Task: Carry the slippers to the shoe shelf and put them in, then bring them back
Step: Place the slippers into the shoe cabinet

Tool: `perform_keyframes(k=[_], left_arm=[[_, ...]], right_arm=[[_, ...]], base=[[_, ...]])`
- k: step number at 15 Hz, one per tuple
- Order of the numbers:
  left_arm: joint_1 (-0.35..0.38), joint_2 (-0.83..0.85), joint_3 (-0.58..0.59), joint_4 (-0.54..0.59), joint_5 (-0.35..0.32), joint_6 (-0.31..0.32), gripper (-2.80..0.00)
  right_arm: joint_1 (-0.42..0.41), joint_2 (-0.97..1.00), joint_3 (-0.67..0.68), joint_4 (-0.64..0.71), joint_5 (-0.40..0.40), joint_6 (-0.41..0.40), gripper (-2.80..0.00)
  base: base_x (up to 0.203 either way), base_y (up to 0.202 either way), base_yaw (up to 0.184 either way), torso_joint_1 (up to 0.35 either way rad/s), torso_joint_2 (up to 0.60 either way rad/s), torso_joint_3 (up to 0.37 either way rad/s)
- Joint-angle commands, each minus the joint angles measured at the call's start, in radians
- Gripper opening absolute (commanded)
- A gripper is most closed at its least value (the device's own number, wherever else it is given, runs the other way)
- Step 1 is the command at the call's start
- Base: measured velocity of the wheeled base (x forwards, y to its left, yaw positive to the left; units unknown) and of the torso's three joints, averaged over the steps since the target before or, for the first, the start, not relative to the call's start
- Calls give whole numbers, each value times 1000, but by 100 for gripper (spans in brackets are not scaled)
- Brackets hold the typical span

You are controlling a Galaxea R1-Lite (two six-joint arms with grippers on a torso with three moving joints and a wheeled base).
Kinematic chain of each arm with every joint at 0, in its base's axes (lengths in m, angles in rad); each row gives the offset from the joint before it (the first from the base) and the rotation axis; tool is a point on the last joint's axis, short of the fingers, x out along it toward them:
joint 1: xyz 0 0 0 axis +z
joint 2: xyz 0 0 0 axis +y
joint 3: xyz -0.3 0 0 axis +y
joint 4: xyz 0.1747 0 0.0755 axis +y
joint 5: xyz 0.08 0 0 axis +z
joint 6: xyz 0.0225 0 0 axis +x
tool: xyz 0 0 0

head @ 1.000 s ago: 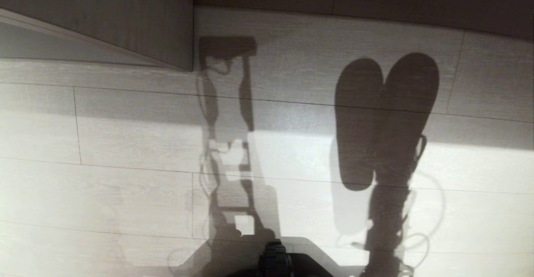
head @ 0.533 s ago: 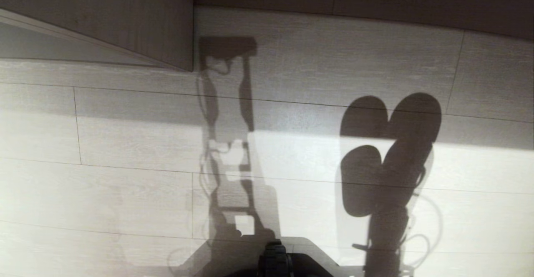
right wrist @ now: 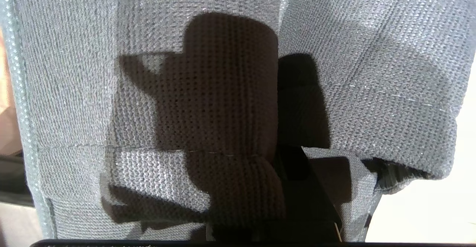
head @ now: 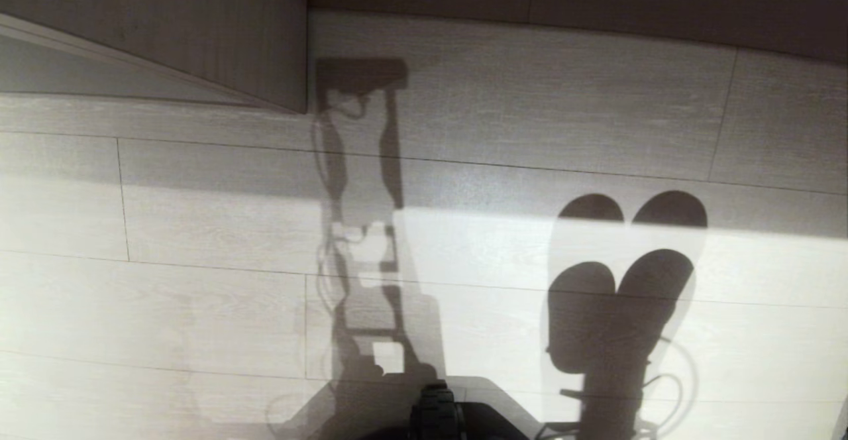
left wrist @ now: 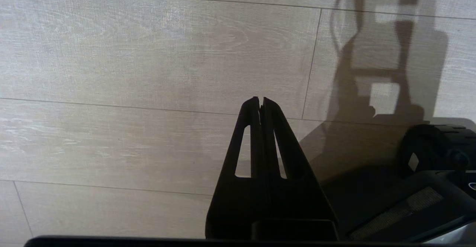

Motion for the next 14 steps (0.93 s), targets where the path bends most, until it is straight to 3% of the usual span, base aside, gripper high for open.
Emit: perform_keyframes(k=[1,8,14], left_arm=[[1,-2,0,0,0,1,-280],[1,0,0,1,0,-3,-280],[0,0,0,1,0,-5,-280]], right_arm=[[0,-3,10,12,-63,-11,-280],[0,-3,17,84,-81,-13,-280],[0,-3,17,84,-79,-14,-280]], base=[[0,0,0,0,0,0],[0,0,0,0,2,5],[0,0,0,1,2,177]])
